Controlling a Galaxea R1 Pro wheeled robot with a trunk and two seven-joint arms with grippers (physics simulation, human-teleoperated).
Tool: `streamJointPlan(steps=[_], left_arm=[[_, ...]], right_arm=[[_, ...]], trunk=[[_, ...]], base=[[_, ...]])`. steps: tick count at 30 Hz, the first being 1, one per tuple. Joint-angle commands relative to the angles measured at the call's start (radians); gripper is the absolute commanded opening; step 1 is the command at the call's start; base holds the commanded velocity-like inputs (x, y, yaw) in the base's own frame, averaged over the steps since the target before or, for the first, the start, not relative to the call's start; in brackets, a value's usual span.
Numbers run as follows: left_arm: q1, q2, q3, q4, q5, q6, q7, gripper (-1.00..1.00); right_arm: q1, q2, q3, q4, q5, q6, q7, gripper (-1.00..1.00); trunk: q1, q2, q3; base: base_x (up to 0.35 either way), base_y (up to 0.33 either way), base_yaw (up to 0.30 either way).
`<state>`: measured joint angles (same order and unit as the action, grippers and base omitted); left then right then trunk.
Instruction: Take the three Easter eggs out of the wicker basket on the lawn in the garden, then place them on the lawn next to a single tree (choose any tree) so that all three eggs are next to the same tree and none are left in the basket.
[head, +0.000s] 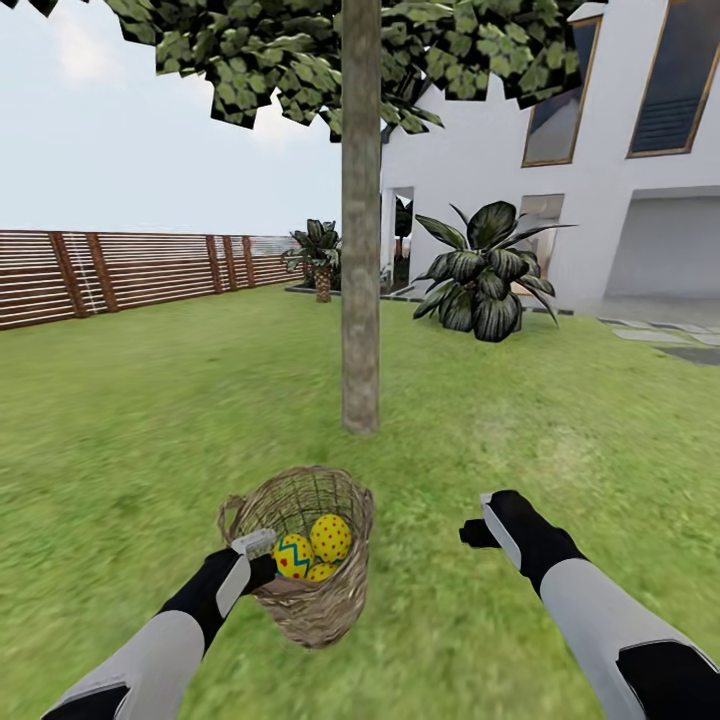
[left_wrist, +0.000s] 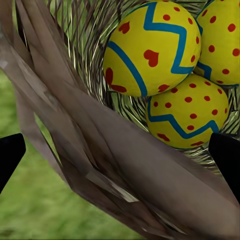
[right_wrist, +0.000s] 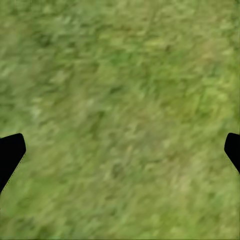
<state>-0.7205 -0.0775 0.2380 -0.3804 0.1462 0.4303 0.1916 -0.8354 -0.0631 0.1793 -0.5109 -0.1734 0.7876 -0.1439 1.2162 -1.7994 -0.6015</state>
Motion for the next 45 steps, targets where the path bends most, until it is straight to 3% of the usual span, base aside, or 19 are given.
streamJointPlan(steps=[1,10,13,45], left_arm=[[0.000,-0.001,0.001,-0.003,0.012,0.005,0.006,-1.00],[0.000,-0.001,0.001,-0.003,0.012,0.004,0.006,-1.00],[0.000,-0.001,0.001,-0.003,0.012,0.004,0.006,-1.00],[0.000,-0.002,0.000,-0.003,0.012,0.004,0.006,-1.00]], right_arm=[[-0.001,-0.001,0.008,-0.001,-0.011,0.004,-0.008,1.00],[-0.001,-0.001,0.009,-0.001,-0.010,0.003,-0.009,1.00],[-0.001,-0.001,0.029,-0.001,-0.011,0.002,-0.009,1.00],[-0.001,0.000,0.031,-0.001,-0.011,0.002,-0.009,1.00]], trunk=[[0.001,-0.001,-0.001],[0.001,-0.001,0.000],[0.001,-0.001,0.002],[0.001,-0.001,0.003]], base=[[0.340,0.000,0.000],[0.339,0.000,0.045],[0.339,0.000,0.200],[0.339,0.000,0.002]])
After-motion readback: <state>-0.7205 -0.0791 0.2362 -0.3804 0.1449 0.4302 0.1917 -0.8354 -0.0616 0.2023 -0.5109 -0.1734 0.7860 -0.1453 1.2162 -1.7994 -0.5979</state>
